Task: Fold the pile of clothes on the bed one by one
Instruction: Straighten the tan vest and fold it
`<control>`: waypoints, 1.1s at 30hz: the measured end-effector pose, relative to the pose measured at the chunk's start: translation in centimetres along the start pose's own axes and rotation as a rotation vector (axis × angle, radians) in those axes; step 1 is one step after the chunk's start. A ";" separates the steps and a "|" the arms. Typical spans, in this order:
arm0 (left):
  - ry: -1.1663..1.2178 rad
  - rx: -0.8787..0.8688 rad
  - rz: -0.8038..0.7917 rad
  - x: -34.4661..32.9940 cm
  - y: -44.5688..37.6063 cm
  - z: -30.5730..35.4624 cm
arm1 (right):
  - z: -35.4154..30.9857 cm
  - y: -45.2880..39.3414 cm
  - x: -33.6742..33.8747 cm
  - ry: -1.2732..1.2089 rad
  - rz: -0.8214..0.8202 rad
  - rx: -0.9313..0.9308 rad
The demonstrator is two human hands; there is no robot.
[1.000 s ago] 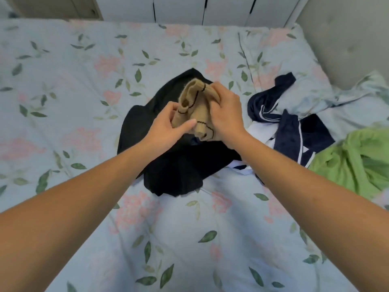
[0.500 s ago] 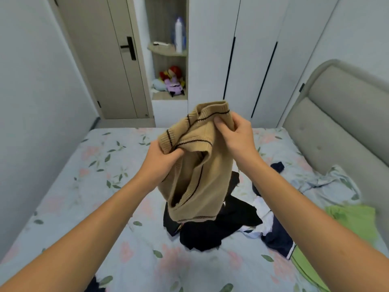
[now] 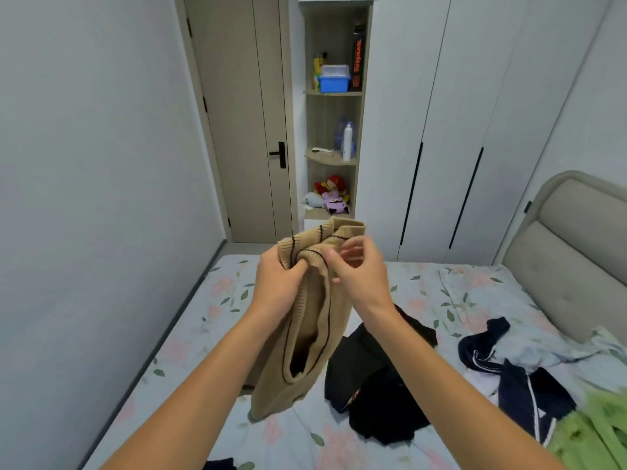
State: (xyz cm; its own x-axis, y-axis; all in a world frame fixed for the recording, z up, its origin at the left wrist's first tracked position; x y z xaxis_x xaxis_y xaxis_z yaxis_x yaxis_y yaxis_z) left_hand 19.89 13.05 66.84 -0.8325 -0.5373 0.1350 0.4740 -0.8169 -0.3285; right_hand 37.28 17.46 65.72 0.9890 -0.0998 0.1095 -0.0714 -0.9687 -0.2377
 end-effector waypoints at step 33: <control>-0.036 -0.100 -0.429 9.7 -6.9 5.6 | -7.4 -3.8 5.7 0.463 -0.514 -0.035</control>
State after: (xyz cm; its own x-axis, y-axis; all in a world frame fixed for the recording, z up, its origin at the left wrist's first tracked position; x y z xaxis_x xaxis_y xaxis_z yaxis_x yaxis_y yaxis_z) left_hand 10.20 12.30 75.66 -0.9365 -0.1624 0.3109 0.0563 -0.9444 -0.3239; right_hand 42.24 18.91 74.37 0.7417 0.2943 0.6027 0.3792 -0.9252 -0.0149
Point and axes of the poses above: each hand's wrist, its own y-axis away from the middle knuckle, its own x-axis out of the back of the hand, z = x × y, the point moved 10 cm from there along -y, towards the middle knuckle, and after that the axes turned 8 degrees about z, right-handed, at the moved point
